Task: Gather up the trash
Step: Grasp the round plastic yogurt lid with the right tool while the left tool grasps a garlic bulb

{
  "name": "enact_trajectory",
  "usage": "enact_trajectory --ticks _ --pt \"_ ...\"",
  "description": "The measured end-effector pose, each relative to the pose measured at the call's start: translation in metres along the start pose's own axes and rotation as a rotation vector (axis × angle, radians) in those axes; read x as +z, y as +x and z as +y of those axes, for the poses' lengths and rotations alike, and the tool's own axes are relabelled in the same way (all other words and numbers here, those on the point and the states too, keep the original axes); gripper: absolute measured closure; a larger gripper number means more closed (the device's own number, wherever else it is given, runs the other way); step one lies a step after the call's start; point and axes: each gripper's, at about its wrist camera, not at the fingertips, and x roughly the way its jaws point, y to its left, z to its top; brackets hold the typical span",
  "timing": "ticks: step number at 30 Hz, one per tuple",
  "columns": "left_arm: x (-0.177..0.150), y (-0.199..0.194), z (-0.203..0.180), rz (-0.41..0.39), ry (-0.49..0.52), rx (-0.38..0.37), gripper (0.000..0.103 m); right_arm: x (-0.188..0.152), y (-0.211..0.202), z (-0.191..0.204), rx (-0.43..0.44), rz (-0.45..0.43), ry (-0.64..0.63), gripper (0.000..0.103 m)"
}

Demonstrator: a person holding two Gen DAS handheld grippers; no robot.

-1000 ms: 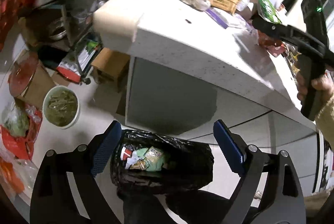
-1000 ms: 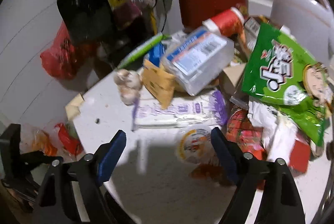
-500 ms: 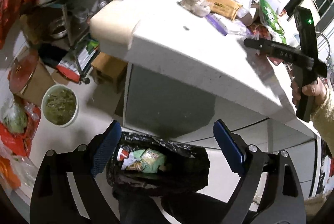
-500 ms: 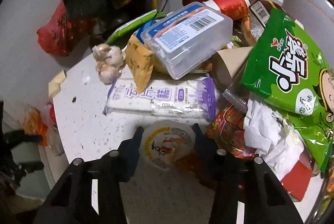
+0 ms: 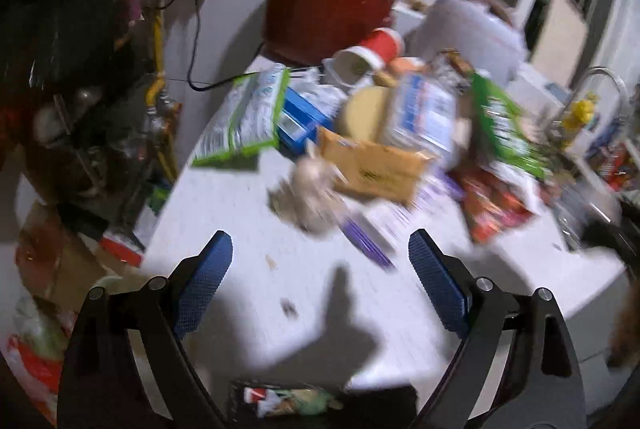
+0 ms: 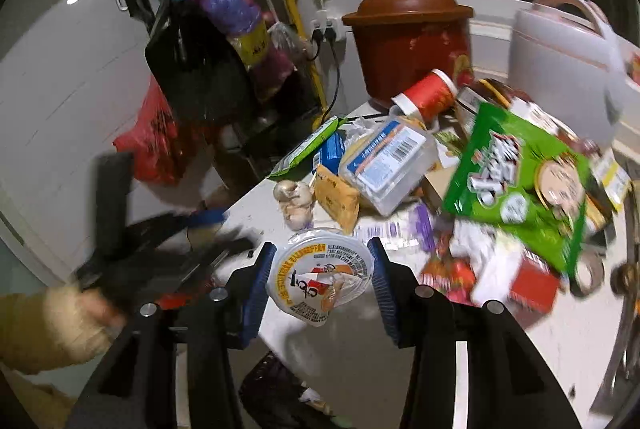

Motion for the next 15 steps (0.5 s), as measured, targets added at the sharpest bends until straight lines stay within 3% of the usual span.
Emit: enact_trajectory --ticks 4,7,9,10,15 --pt "0.020 0.034 0.007 0.046 -0.042 0.010 0.016 -0.016 -0.011 -0.003 -0.010 -0.007 0.049 0.056" --pt "0.026 0.048 0.002 0.061 -0.019 0.053 0.018 -0.025 -0.012 -0.006 -0.012 -0.006 0.086 0.056" --pt "0.026 0.059 0.002 0.094 -0.016 0.064 0.046 -0.029 -0.013 -0.007 -0.011 -0.007 0.103 0.056" --pt "0.026 0.059 0.001 0.075 -0.011 0.079 0.053 -0.030 -0.013 -0.007 -0.010 -0.009 0.110 0.056" --pt "0.022 0.058 0.008 0.074 -0.048 0.042 0.062 -0.035 -0.015 -0.007 -0.008 -0.015 0.127 0.056"
